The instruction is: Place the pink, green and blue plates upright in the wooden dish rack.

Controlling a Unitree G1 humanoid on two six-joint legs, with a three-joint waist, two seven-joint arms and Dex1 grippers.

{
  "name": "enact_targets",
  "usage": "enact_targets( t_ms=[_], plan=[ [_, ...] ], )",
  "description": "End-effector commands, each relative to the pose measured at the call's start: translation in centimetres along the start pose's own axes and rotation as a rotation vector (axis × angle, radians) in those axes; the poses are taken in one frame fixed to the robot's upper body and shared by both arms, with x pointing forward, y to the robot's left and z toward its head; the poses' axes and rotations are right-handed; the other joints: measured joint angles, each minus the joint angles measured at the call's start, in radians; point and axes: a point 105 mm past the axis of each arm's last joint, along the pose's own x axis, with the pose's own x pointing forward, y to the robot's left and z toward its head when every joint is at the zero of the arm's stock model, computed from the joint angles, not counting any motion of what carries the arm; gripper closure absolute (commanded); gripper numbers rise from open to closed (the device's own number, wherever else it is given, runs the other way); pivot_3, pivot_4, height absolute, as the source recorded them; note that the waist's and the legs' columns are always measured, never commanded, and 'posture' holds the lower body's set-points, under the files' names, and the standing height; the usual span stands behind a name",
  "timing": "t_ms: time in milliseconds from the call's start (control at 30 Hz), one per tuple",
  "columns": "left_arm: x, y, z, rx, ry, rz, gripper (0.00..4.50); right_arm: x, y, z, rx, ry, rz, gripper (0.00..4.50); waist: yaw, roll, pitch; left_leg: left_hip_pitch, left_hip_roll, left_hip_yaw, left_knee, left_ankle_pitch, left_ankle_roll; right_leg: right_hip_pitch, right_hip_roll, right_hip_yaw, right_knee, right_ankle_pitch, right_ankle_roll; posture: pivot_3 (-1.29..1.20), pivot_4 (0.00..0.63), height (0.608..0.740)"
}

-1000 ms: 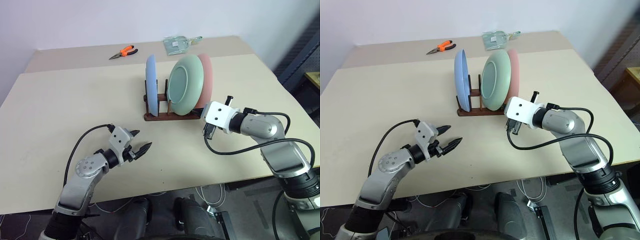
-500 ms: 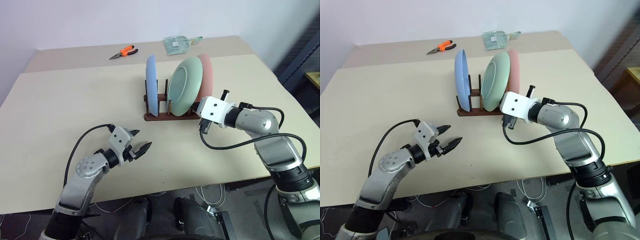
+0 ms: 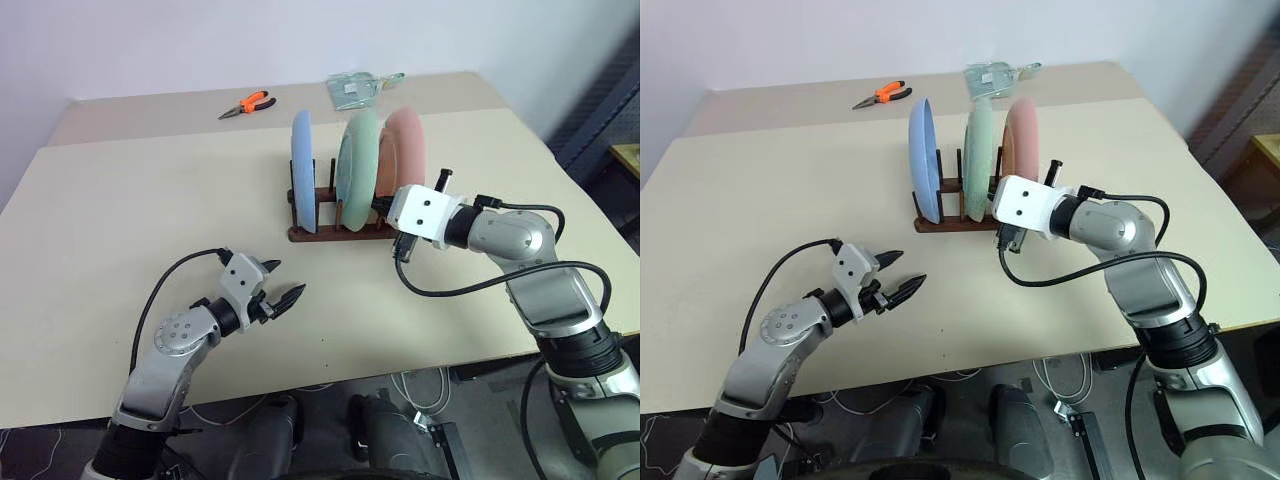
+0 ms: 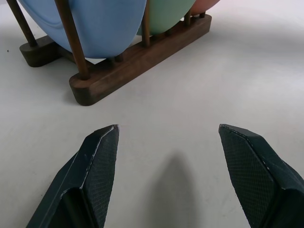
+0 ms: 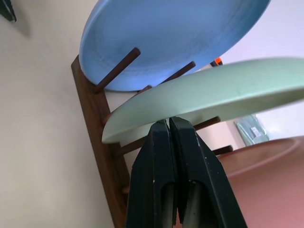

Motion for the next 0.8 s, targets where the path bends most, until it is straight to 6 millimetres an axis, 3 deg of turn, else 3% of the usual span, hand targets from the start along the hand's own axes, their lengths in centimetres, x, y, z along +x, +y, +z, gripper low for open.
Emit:
enact_targets(
  t_ms=[33,133,233,400,600,667,800],
  plan=[
    [0.2,-0.1,0.9,0.023,-0.034,-0.002,1.04,-0.1,-1.0,2.3,-0.063,-0.055,-0.026,4.48,0.0,0.0,0.0,0.0,0.0,0.0,0.0,0.0,0.0,0.0,0.0,0.0,0.0,0.0,0.0,0.0,0.15,0.729],
    [0.1,-0.1,0.8,0.024,-0.033,-0.001,1.04,-0.7,-1.9,1.9,-0.075,-0.03,-0.047,4.48,0.0,0.0,0.0,0.0,0.0,0.0,0.0,0.0,0.0,0.0,0.0,0.0,0.0,0.0,0.0,0.0,0.15,0.729],
    [-0.1,0.2,0.7,0.024,-0.027,0.011,1.04,-2.6,-2.7,0.8,-0.059,-0.002,-0.051,4.48,0.003,0.0,0.0,0.0,0.0,0.0,0.0,0.0,0.0,0.0,0.0,0.0,0.0,0.0,0.0,0.0,0.15,0.729],
    [-0.8,1.7,0.1,0.037,0.001,0.051,1.04,-6.2,-0.6,-0.8,0.176,-0.009,0.069,4.48,0.003,0.0,0.0,0.0,0.0,0.0,0.0,-0.001,0.001,0.002,0.0,-0.001,-0.002,0.0,0.0,0.0,0.15,0.729],
    [-3.6,5.9,-1.7,0.056,0.075,0.197,1.04,-8.8,-0.1,-6.4,0.513,0.03,-0.109,4.48,-0.002,0.001,-0.001,0.001,0.0,0.0,0.0,-0.001,0.001,0.002,0.0,0.0,-0.001,-0.001,-0.002,0.0,0.15,0.729],
    [-4.8,6.9,-2.2,0.065,0.097,0.237,1.04,-9.1,-0.1,-8.5,0.572,0.054,-0.187,4.48,0.0,0.002,-0.001,0.002,0.0,0.0,0.0,-0.001,0.001,0.002,0.0,0.0,-0.001,-0.001,-0.002,0.0,0.15,0.729],
    [-6.3,7.8,-2.7,0.069,0.118,0.273,1.04,-9.1,1.0,-10.7,0.596,0.102,-0.215,4.48,0.001,0.002,-0.001,0.002,0.0,0.0,0.0,-0.001,0.001,0.003,-0.001,0.0,-0.001,-0.001,-0.002,0.0,0.15,0.729]
  ],
)
